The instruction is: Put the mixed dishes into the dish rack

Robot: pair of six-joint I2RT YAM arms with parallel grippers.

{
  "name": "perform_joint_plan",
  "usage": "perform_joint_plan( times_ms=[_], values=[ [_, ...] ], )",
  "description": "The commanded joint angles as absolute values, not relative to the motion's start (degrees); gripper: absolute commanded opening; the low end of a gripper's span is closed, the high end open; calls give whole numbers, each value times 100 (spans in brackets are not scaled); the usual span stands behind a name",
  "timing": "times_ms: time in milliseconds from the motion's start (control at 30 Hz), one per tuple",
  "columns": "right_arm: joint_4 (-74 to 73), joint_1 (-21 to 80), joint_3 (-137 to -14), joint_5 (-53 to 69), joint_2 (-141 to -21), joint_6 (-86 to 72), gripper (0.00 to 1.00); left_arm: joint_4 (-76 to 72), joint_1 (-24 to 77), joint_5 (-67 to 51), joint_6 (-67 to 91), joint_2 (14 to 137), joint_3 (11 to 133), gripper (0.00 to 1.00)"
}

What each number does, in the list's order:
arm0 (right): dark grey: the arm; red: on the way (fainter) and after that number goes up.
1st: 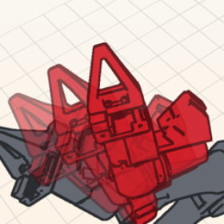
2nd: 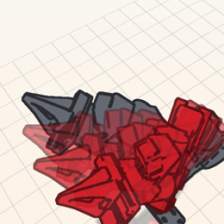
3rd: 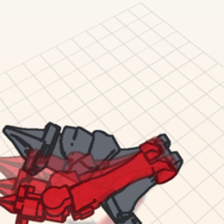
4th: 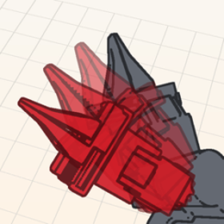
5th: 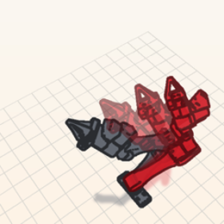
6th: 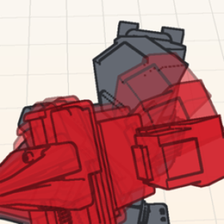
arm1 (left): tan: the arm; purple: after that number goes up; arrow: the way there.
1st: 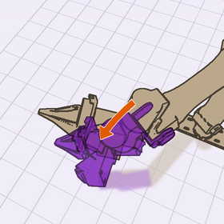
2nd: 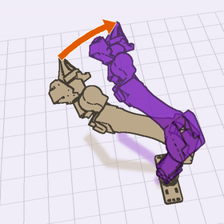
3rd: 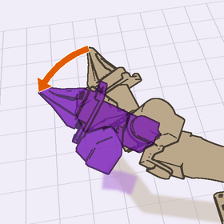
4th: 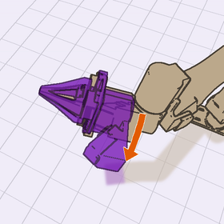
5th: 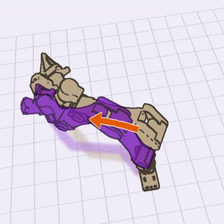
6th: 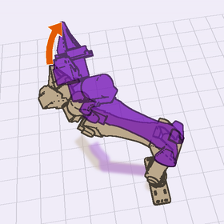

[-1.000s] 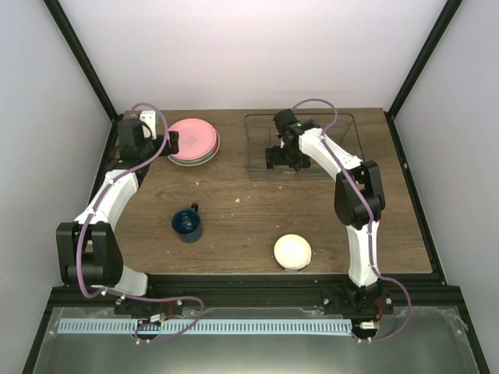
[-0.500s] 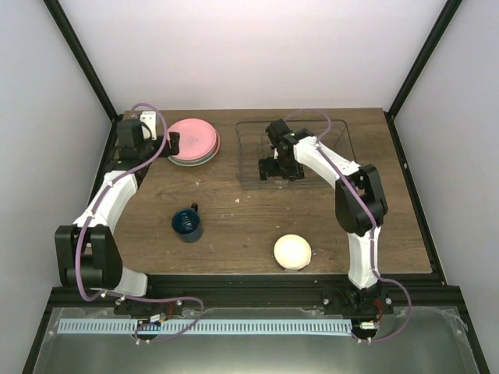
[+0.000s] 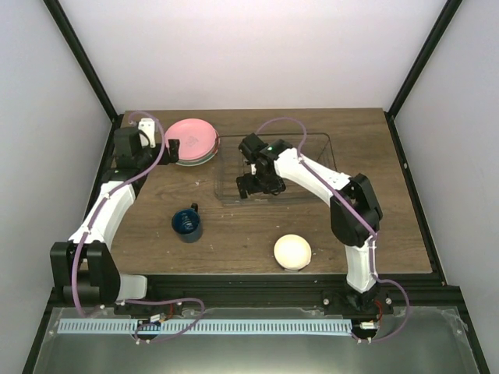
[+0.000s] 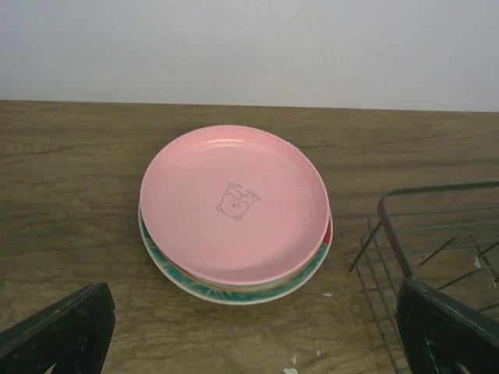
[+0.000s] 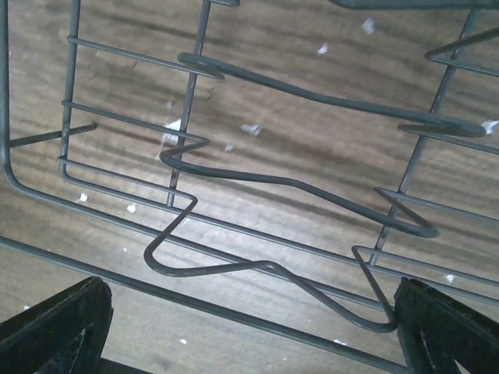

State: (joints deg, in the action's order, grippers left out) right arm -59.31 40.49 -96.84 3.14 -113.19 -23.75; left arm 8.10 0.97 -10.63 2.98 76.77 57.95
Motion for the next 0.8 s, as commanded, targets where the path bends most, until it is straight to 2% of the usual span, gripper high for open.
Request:
perform_joint_plan(
  times_ms=[0, 367, 667, 767],
  values=[
    [-6168, 4424, -9649, 387, -11065, -2424, 100, 815, 132, -1133, 324, 7412, 5588, 100],
    [-6357, 4579, -9933, 499, -10849, -2424, 100, 827, 139, -1272, 299, 7295, 5402, 100],
    [-6837, 4560, -10584, -625, -10466, -2349, 100, 812, 182, -1460, 391, 7366, 5368, 100],
    [-6830, 4192, -10867, -780, -10451, -2240, 100, 874, 225, -1334, 572, 7465, 5443, 100]
  ],
)
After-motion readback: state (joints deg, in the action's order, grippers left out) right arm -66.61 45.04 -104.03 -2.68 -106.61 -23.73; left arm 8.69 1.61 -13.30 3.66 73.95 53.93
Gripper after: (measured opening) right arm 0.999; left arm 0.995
